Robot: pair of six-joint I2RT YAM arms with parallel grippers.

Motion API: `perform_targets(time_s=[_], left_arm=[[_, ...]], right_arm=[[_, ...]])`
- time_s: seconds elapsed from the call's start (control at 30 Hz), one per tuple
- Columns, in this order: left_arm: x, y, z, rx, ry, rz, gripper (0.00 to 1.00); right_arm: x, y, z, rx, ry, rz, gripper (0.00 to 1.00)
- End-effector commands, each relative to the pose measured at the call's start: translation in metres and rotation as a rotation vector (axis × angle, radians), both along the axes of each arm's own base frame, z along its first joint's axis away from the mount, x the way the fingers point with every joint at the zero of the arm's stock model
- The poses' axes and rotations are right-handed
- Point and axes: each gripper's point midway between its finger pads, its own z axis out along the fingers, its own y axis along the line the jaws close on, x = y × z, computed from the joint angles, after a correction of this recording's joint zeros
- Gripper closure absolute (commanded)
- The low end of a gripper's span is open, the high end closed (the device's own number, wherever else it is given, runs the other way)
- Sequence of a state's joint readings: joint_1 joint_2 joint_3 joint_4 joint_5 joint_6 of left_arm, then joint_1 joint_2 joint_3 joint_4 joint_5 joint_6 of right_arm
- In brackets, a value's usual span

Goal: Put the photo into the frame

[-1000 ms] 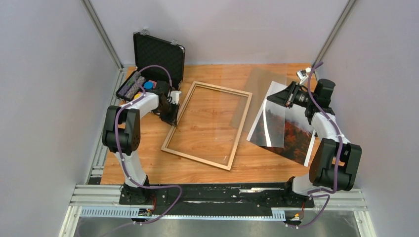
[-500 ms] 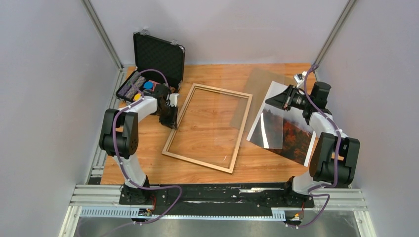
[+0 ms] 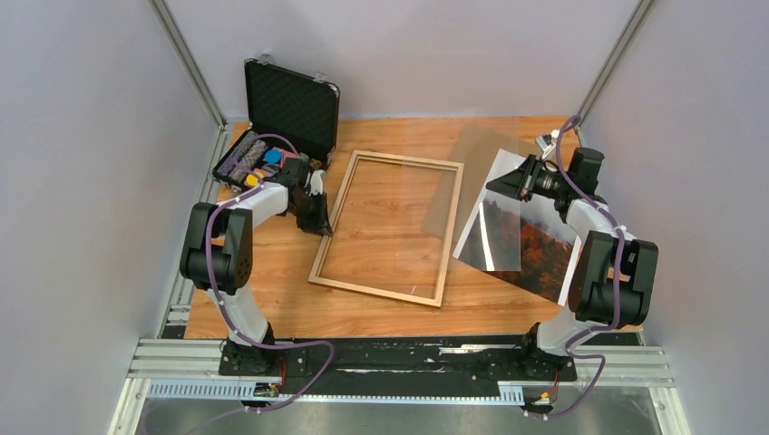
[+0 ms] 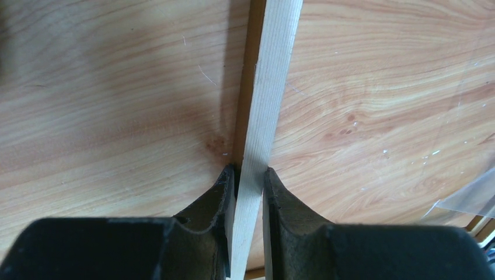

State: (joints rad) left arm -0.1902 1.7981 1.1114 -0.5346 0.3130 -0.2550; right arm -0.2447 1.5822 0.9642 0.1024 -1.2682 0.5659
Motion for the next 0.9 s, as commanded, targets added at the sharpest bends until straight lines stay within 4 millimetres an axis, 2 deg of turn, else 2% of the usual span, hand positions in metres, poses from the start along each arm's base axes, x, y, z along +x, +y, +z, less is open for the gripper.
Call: perform_targets(time_s=[0.0, 0.13, 0.17, 0.2, 0.23, 0.27, 0.37, 0.53, 0.67, 0.77, 0.8, 0.87], left_arm=[[-0.013, -0.006, -0.012, -0.030, 0.061, 0.113, 1.00], [-0.023, -0.021, -0.005, -0.076, 0.027, 0.113, 0.99], [-0.023, -0.024, -0.001, -0.087, 0.016, 0.121, 0.95], [-0.026, -0.031, 0.000, -0.103, 0.012, 0.108, 0.86], [-0.026, -0.034, 0.001, -0.114, 0.008, 0.102, 0.81], [-0.028, -0.040, 0.003, -0.137, 0.009, 0.088, 0.67], [-0.029, -0.048, 0.001, -0.159, 0.018, 0.066, 0.42], [-0.026, -0.049, 0.003, -0.160, 0.007, 0.054, 0.29], [-0.019, -0.047, 0.015, -0.145, -0.047, 0.041, 0.19], [-0.009, -0.042, 0.032, -0.128, -0.123, 0.025, 0.14], [-0.002, -0.037, 0.046, -0.124, -0.175, 0.016, 0.09], [0.007, -0.029, 0.060, -0.087, -0.228, 0.007, 0.07]], right_arm=[[0.005, -0.001, 0.017, 0.016, -0.050, 0.035, 1.00], [0.005, 0.002, 0.013, 0.042, -0.021, 0.008, 1.00], [0.004, 0.004, 0.009, 0.047, -0.006, 0.007, 1.00], [0.003, 0.007, 0.008, 0.048, -0.002, 0.012, 1.00], [0.002, 0.008, 0.007, 0.049, 0.001, 0.017, 1.00], [0.002, 0.009, 0.006, 0.051, 0.004, 0.020, 1.00], [0.003, 0.010, 0.007, 0.056, 0.006, 0.022, 1.00], [0.002, 0.011, 0.004, 0.063, 0.020, 0.018, 1.00], [-0.004, 0.021, 0.000, 0.067, 0.030, 0.021, 1.00], [-0.008, 0.030, -0.001, 0.080, 0.039, 0.025, 1.00], [-0.010, 0.034, -0.002, 0.092, 0.048, 0.018, 1.00], [-0.011, 0.036, -0.003, 0.105, 0.057, 0.002, 1.00]])
